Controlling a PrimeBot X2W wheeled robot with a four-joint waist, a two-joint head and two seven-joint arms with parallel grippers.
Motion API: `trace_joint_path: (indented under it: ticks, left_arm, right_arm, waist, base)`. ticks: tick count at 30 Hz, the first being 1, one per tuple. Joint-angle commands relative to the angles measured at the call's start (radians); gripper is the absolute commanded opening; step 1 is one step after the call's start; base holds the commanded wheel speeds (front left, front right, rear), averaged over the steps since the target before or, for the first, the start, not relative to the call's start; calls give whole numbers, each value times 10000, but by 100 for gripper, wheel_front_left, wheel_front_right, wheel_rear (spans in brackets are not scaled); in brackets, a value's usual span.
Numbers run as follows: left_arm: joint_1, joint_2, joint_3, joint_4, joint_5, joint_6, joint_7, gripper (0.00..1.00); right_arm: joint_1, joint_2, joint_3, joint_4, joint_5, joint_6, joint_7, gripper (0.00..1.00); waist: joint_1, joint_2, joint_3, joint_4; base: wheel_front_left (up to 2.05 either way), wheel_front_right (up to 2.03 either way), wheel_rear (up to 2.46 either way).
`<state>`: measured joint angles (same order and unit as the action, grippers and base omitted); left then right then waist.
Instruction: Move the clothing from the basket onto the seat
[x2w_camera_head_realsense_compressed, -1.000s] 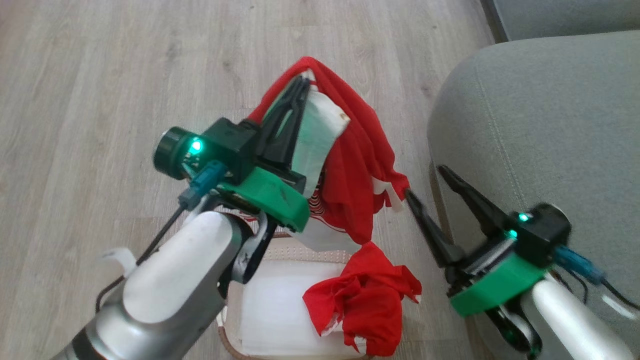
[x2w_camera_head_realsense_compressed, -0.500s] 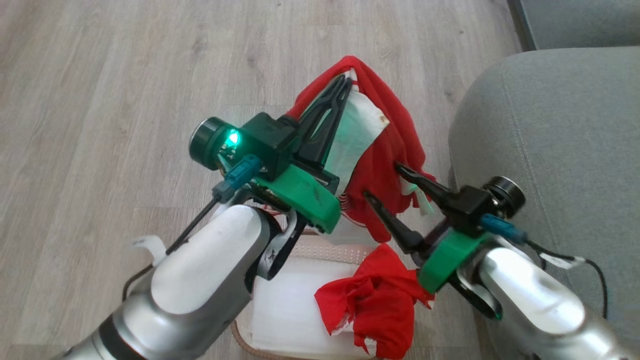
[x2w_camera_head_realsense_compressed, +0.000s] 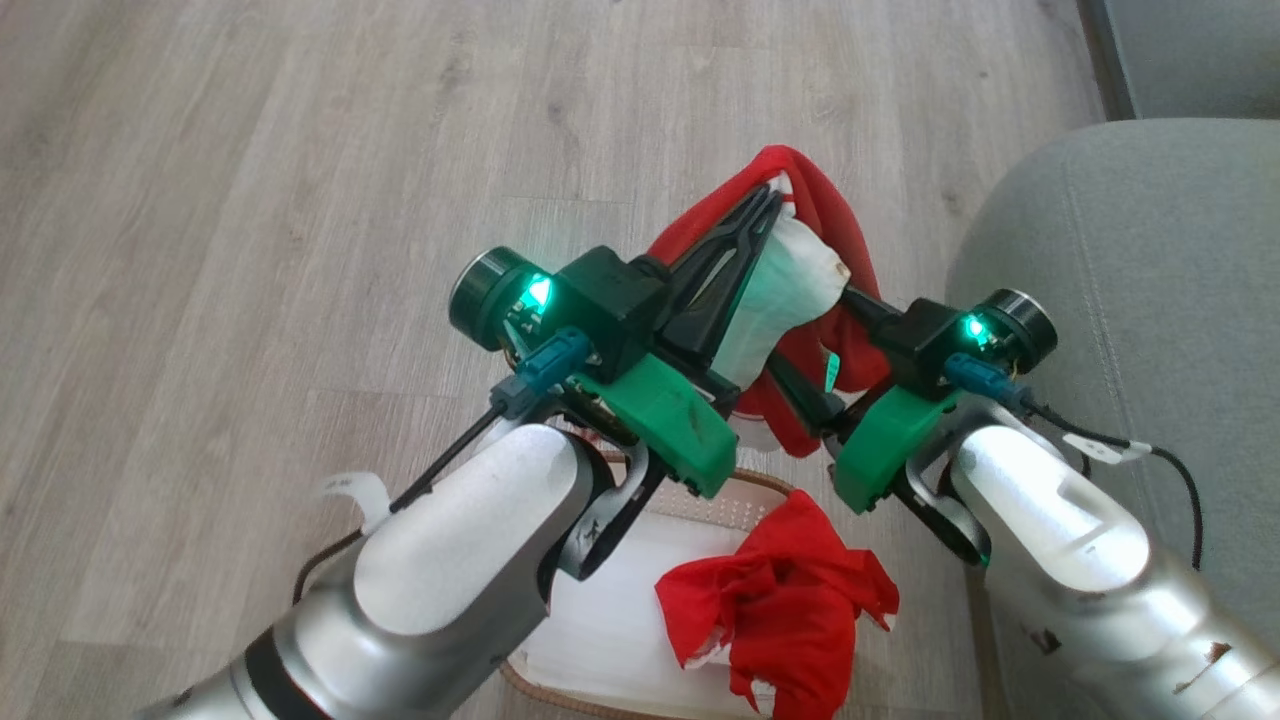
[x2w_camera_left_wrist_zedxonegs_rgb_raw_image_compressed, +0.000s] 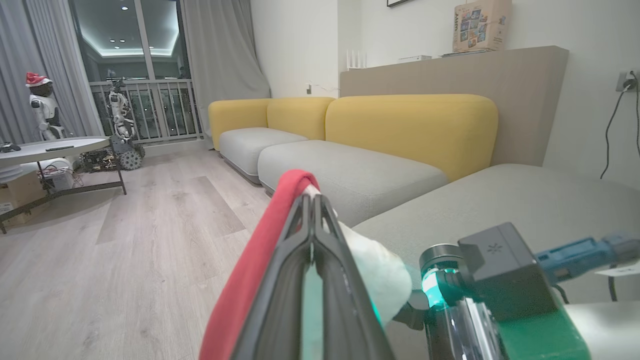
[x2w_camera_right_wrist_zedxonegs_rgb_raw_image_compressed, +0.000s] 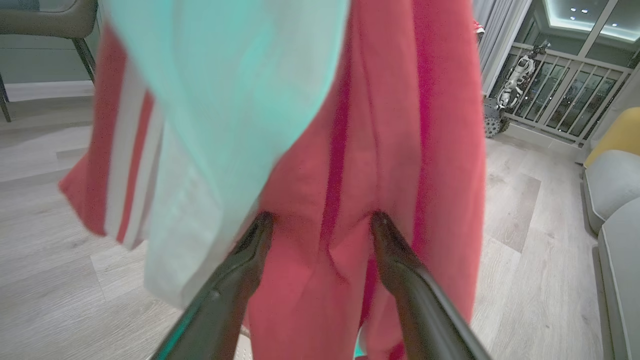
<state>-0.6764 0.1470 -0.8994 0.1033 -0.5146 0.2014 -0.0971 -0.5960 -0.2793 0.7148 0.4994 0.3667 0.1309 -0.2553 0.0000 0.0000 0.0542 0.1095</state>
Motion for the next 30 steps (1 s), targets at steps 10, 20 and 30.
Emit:
trace_joint_path:
  ticks: [10, 20, 30]
  left_arm:
    - [-589, -40, 178, -96, -159, -144, -86, 0]
    - [-304, 205, 268, 54, -338, -50, -148, 0]
    - [426, 596, 490, 35, -552, 300, -413, 0]
  right_arm:
    - [-496, 297, -106, 330, 4, -2, -65, 8]
    - [-310, 73, -126, 46, 385, -2, -65, 0]
    - [368, -243, -1552, -1150, 354, -2, -65, 0]
  waist:
    - [0, 0, -119, 265]
    - [0, 0, -264, -20]
    - [0, 0, -186, -429]
  base:
    - [0, 0, 0]
    - [0, 0, 0]
    - [0, 0, 0]
